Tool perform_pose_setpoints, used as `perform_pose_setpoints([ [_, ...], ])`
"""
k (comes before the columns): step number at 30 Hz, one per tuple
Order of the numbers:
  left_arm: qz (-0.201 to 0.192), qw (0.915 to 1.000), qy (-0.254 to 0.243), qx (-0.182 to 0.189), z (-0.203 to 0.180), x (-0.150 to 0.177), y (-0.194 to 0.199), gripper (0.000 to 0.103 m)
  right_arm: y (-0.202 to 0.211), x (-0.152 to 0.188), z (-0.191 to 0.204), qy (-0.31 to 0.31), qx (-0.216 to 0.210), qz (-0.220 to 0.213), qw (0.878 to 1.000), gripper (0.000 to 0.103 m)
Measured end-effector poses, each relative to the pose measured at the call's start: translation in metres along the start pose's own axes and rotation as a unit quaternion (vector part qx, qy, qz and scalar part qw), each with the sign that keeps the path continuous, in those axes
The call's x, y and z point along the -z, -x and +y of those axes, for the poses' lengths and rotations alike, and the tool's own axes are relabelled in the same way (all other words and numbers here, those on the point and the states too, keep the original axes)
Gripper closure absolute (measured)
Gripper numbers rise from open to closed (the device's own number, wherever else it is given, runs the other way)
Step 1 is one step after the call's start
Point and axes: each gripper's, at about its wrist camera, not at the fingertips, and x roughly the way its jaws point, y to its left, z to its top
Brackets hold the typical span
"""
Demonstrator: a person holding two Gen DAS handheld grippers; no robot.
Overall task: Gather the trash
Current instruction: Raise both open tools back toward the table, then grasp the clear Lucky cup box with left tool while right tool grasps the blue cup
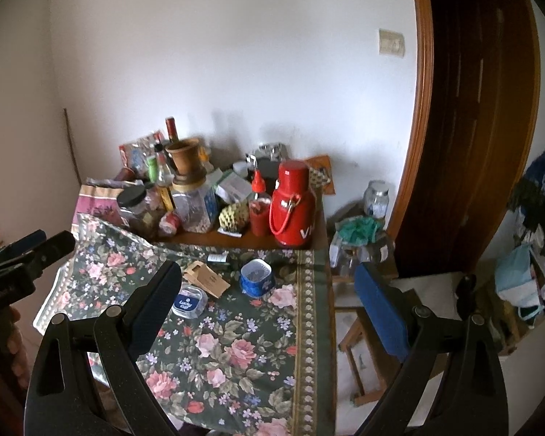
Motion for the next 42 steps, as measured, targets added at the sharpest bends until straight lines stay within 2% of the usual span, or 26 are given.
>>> perform_pose_setpoints([
  [5, 0.040, 0.9991, -0.015, 0.009, 0.025, -0.013, -0.051, 0.008, -0.051, -0.004, 0.011, -0.026, 0.017, 0.040, 0.999, 0.008],
  [11, 0.099, 0.9949, -0.016, 0.014, 0.058, -0.011, -0.121, 0.008, -0.137, 0.000, 0.017, -0.071, 0.024, 0.111, 0.991, 0.008],
  [18, 0.167, 0.9855, -0.022, 0.021, 0.082, 0.015, -0.192, 0.008, -0.232, 0.020, 0.014, -0.125, 0.044, 0.194, 0.972, 0.008],
  [21, 0.197, 0.9799, -0.021, 0.028, 0.086, 0.031, -0.214, 0.008, -0.259, 0.027, 0.013, -0.138, 0.054, 0.211, 0.966, 0.009],
  [25, 0.235, 0.9708, -0.027, 0.038, 0.082, 0.053, -0.239, 0.008, -0.290, 0.034, 0.012, -0.162, 0.073, 0.214, 0.960, 0.009],
  [29, 0.260, 0.9640, -0.034, 0.043, 0.074, 0.069, -0.254, 0.008, -0.314, 0.043, 0.010, -0.184, 0.088, 0.225, 0.953, 0.009],
  [32, 0.276, 0.9594, -0.038, 0.046, 0.068, 0.079, -0.262, 0.008, -0.322, 0.048, 0.011, -0.189, 0.098, 0.230, 0.949, 0.024],
  [34, 0.284, 0.9568, -0.041, 0.046, 0.064, 0.085, -0.268, 0.008, -0.324, 0.051, 0.011, -0.190, 0.101, 0.232, 0.949, 0.039],
  [42, 0.305, 0.9499, -0.054, 0.044, 0.047, 0.102, -0.289, 0.008, -0.292, 0.053, 0.009, -0.149, 0.106, 0.190, 0.964, 0.040],
])
